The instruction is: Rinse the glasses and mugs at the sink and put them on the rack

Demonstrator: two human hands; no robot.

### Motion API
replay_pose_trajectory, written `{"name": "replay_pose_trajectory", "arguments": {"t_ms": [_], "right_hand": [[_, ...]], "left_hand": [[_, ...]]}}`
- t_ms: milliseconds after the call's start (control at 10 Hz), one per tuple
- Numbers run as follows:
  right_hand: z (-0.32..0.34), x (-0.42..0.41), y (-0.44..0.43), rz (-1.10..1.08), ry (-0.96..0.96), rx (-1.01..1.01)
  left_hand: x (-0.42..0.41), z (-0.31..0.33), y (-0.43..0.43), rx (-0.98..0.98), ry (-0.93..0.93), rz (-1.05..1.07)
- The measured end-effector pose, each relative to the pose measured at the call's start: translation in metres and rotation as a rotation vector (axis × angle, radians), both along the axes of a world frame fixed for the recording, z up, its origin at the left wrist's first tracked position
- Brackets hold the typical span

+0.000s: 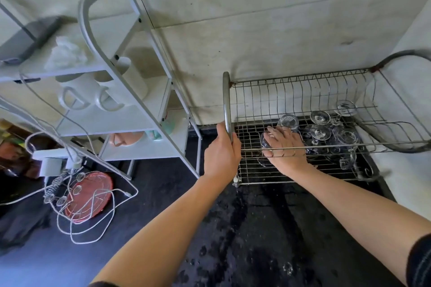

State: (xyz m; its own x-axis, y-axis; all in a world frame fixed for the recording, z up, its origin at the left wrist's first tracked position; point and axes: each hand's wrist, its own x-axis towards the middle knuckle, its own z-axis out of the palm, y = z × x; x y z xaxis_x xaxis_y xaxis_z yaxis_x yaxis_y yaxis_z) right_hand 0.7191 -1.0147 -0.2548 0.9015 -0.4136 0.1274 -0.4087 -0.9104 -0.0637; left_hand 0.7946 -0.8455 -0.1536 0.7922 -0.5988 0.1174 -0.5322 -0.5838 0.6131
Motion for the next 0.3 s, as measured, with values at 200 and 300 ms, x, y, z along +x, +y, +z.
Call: {"name": "replay_pose_trajectory", "arguments": {"t_ms": [200,300], "right_hand": [[0.021,-0.018,0.025,-0.11,0.026,0.032],[0.035,-0.048,0.045,-0.174,-0.02,0.161]], "left_hand": [[0.003,0.0,0.005,-0.002,-0.059,-0.067],[0.007,0.0,0.006,0.003,-0.045,-0.084]]}}
